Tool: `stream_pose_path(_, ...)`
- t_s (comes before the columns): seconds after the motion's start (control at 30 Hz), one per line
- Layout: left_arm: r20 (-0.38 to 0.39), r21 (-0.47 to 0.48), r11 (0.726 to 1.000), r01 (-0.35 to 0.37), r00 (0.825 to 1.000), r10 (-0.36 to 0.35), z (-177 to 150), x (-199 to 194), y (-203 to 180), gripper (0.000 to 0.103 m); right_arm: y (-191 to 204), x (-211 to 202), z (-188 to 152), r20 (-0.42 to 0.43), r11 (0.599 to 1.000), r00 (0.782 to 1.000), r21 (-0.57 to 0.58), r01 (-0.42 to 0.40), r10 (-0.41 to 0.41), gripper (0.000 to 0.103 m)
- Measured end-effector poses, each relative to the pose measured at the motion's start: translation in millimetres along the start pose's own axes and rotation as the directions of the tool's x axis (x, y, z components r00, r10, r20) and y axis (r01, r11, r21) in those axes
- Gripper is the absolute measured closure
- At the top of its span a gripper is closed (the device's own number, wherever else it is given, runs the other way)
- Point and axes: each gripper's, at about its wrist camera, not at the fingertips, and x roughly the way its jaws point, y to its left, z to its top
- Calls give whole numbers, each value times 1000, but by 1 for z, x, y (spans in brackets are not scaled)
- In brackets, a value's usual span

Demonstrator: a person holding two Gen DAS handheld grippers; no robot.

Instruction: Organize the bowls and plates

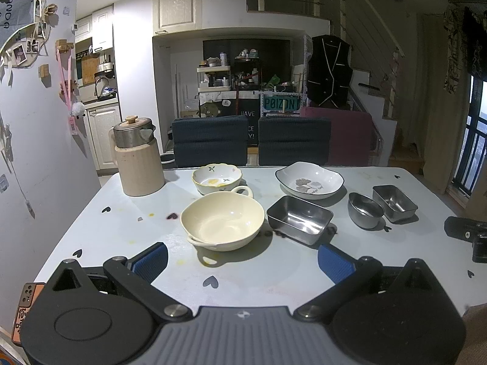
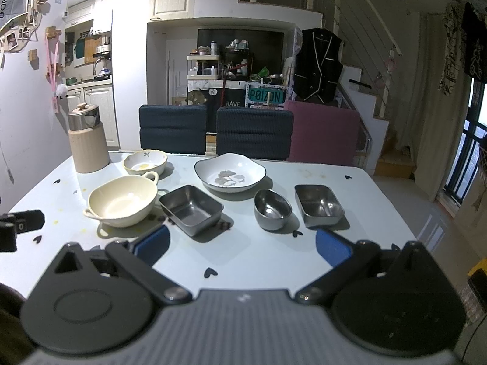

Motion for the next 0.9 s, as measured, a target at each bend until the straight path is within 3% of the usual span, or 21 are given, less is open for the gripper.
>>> stream_pose_path(0.9,0,1,1000,5,1000,-5,1,0,-2,0,0,-2,4,-6,1000,1000,1,0,0,0)
